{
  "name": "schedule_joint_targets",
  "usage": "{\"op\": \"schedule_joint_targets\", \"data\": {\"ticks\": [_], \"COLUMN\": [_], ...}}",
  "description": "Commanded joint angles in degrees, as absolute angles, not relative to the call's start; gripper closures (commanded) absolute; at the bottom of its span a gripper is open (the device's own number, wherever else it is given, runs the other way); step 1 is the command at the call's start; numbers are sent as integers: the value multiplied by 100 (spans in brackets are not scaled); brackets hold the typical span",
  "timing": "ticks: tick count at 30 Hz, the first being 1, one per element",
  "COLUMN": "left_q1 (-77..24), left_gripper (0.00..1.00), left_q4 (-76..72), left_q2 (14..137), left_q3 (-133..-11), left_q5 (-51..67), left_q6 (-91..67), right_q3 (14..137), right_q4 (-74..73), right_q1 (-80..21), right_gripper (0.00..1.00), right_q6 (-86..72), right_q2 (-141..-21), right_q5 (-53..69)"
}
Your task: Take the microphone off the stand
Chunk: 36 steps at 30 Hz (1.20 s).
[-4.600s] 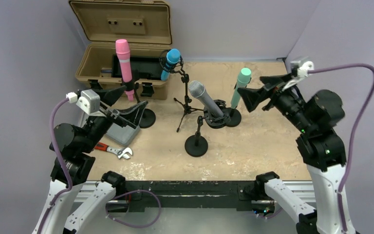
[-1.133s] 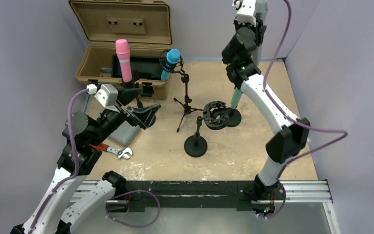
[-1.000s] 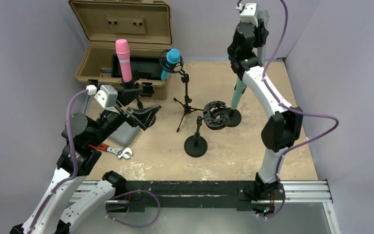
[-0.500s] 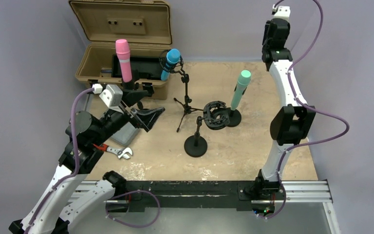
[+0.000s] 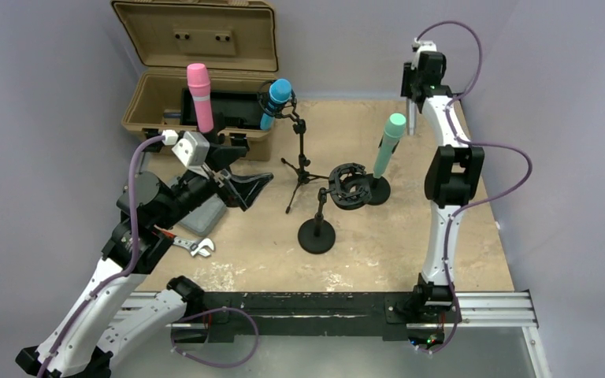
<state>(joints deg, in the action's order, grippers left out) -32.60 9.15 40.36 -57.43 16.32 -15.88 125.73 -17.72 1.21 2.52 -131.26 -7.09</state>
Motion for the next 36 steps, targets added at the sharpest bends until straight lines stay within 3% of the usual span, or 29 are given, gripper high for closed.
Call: {"op": "schedule_joint_targets", "data": {"ticks": [1, 11, 18, 30, 36], "left_q1": [-3296, -3300, -3298, -3298, -3305], "left_gripper": [6, 6, 6, 7, 7], "left_q4": [773, 810, 817, 861, 872], "left_q2": [4086, 4147, 4159, 4208, 4253], "left_q3": [-5941, -5966, -5968, -5967, -5977], "left_q5": [1731, 1711, 1706, 1585, 1607], "left_q6": [-1666, -1644, -1657, -1686, -1711], "right_q3": [13119, 13353, 12780, 12496, 12387], "right_q4": [-2174, -2542, -2387, -2499, -2514], "right_q1": [165, 158, 158, 141, 145], "right_gripper": [100, 100, 99, 40, 29], "right_q6": [158, -277, -534, -501, -713], "right_q2": [-13626, -14527, -14396, -13871, -13212], "right_q5": [-171, -16, -16, -143, -203]}}
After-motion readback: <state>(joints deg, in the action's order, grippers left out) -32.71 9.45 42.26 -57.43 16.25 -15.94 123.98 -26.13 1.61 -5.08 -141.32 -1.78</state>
